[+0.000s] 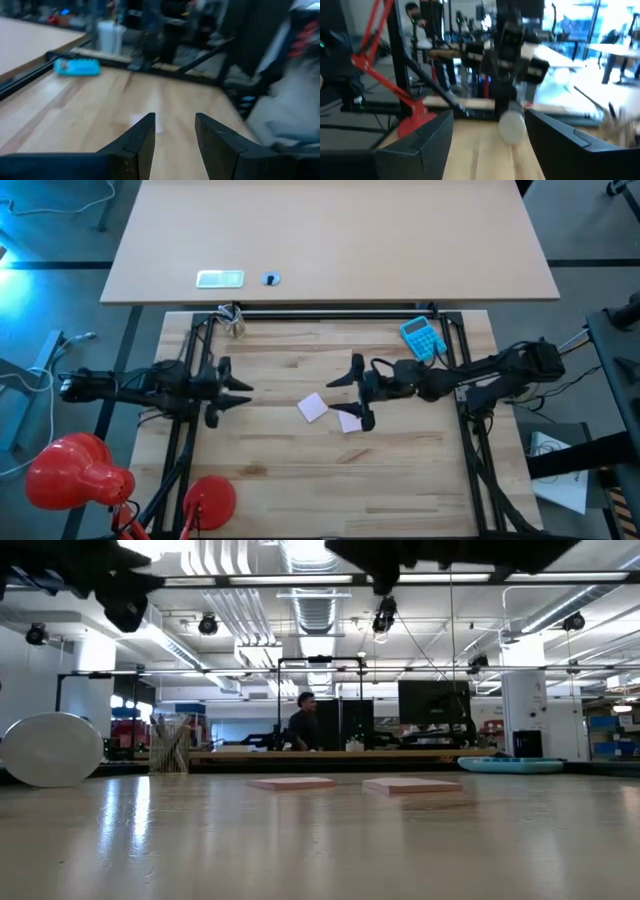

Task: Screw lightbulb
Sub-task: Move the red lamp to the center of the table

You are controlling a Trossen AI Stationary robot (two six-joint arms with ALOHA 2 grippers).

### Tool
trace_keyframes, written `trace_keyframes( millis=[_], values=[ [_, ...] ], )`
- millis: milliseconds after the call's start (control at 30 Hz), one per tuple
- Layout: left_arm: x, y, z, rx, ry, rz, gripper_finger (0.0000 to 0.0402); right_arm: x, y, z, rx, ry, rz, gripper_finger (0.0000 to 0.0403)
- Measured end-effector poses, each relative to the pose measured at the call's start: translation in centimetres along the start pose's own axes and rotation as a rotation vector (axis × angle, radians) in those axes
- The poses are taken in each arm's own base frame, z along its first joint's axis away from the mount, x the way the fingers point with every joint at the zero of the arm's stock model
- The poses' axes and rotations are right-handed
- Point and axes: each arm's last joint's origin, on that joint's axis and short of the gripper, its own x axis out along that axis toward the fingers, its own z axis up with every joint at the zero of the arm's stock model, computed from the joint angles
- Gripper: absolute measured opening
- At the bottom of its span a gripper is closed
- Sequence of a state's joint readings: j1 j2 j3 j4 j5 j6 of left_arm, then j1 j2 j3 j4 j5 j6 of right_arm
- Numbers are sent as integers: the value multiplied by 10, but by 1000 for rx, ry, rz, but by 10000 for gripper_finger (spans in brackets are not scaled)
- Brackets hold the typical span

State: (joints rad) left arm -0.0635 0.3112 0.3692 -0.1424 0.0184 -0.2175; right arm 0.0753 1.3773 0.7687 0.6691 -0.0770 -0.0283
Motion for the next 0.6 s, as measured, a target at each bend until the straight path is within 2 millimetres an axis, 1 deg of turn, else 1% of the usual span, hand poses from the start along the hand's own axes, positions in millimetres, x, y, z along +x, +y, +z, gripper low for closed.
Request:
trace_keyframes(
  millis=[67, 167, 233, 300, 367, 433, 500, 600],
  values=[
    [-8, -2, 3, -9, -41, -59, 130, 0, 3, 10, -30, -35, 15, 244],
    [-19, -5, 7, -11, -93, -126, 130, 0, 10, 19, -43, -67, 36, 236],
    [-24, -6, 8, 4, -113, -158, 133, 0, 17, 19, -2, -64, 59, 227],
    [-27, -5, 5, 23, -89, -144, 141, 3, 26, 14, 42, -51, 53, 216],
    [-26, -4, 4, 18, -71, -121, 153, 9, 35, 4, 69, -22, 9, 207],
    [-25, -5, 4, 8, -59, -134, 169, 18, 43, -5, 81, 12, -31, 203],
    [-23, -6, 4, -13, -46, -167, 189, 27, 52, -6, 88, 16, -39, 203],
    [-21, -9, 4, -41, -16, -277, 218, 40, 70, 1, 95, -2, -27, 211]
  ],
)
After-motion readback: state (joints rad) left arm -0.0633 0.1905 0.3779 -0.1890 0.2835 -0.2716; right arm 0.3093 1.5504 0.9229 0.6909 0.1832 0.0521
